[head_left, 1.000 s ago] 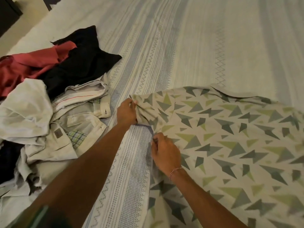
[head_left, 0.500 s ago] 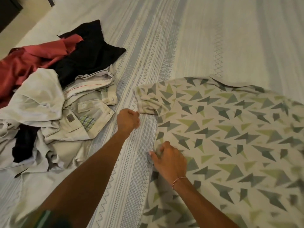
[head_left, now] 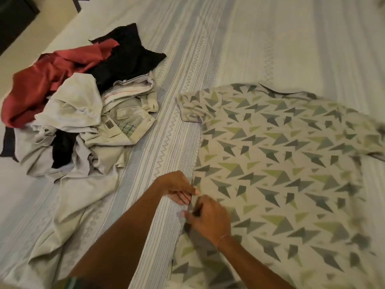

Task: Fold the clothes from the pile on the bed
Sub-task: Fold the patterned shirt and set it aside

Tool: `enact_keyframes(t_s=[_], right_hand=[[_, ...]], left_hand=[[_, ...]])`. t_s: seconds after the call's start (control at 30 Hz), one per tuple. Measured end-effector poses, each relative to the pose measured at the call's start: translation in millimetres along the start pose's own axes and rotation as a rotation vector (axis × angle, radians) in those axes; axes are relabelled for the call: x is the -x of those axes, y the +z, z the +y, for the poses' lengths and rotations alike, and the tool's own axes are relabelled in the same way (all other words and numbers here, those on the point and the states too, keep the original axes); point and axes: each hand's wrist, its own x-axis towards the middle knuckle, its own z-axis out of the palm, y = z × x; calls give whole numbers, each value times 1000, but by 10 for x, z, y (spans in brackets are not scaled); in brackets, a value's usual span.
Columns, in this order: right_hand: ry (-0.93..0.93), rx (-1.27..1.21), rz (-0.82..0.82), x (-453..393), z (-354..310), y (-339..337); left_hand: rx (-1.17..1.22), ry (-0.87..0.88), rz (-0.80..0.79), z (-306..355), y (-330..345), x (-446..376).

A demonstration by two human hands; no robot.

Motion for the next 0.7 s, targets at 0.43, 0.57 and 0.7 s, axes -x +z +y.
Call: enact_keyframes(t_s=[0.43,0.57,0.7], right_hand=[[-335,297,130,1186,-10,793],[-318,279,48,1365,-2,836],[-196,-80,-226,1165,-29,615]], left_hand=[[146,214,465,-933,830,350],[162,197,546,-1188,922,435],[-26,256,712,-1294,1015,450]])
